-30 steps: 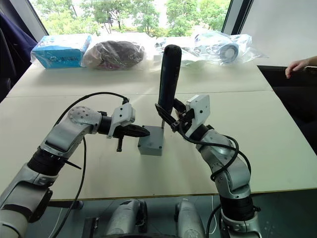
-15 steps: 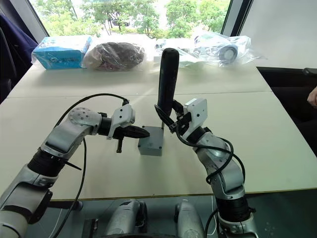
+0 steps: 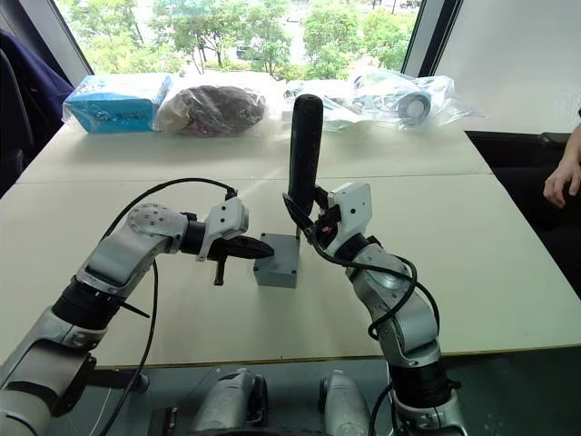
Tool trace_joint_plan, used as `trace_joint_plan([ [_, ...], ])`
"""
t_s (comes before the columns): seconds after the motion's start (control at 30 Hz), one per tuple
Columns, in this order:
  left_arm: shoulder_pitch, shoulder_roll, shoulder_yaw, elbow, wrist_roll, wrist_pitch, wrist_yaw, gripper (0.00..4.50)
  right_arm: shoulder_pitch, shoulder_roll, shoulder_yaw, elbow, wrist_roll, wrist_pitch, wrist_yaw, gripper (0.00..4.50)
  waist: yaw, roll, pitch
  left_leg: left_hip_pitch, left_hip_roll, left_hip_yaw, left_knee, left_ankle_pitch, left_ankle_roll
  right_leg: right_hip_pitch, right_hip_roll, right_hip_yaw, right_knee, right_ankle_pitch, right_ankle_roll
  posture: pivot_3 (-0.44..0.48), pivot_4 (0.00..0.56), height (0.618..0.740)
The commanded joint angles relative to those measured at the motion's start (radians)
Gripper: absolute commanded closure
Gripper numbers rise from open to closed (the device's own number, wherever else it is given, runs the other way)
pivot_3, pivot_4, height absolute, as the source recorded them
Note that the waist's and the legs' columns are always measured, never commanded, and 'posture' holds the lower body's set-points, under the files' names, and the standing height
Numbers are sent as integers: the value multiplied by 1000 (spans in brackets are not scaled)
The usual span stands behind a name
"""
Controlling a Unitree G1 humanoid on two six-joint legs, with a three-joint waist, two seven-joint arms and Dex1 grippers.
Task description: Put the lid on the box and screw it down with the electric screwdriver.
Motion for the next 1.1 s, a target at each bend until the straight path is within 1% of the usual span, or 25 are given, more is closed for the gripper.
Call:
trace_joint_plan([
  [0.03, 13, 2, -15, -6, 12, 16, -3, 4500, 25, 4, 18, 92, -38, 52, -26, 2750, 0, 0, -2, 0, 0, 0, 0, 0, 0, 0, 0, 0, 0, 0, 0, 0, 150, 740],
  [0.17, 13, 1, -14, -6, 13, 18, -2, 4500, 29, 19, 13, 111, -42, 40, -41, 2750, 0, 0, -4, 0, 1, 0, 0, 0, 0, 0, 0, 0, 0, 0, -1, 0, 150, 740],
  [0.23, 14, 2, -13, -7, 14, 17, -3, 4500, 34, 23, 11, 117, -43, 34, -46, 2750, 0, 0, -4, 0, 1, 0, 0, 0, 0, 0, -1, 0, 0, -2, -4, 0, 150, 740],
  [0.73, 28, 11, -17, -20, 16, 22, -7, 4500, 71, 48, 24, 133, -52, 1, -68, 2750, 0, 0, -7, 1, 1, -1, -1, 0, 0, 0, -2, 0, -1, -3, -5, 0, 150, 740],
  [1.0, 38, 11, -16, -30, 16, 20, -5, 4500, 52, 76, 23, 84, -28, -115, -29, 2750, -1, 0, -7, 1, 1, -1, -2, -1, 0, 0, -2, 0, -2, -3, -5, 0, 150, 740],
  [1.1, 36, 7, -17, -27, 17, 18, -5, 4500, 50, 79, 25, 105, -38, -121, -29, 2750, -2, 0, -7, 1, 1, -1, -3, -1, 0, -1, -2, 0, -2, -3, -6, 0, 150, 740],
])
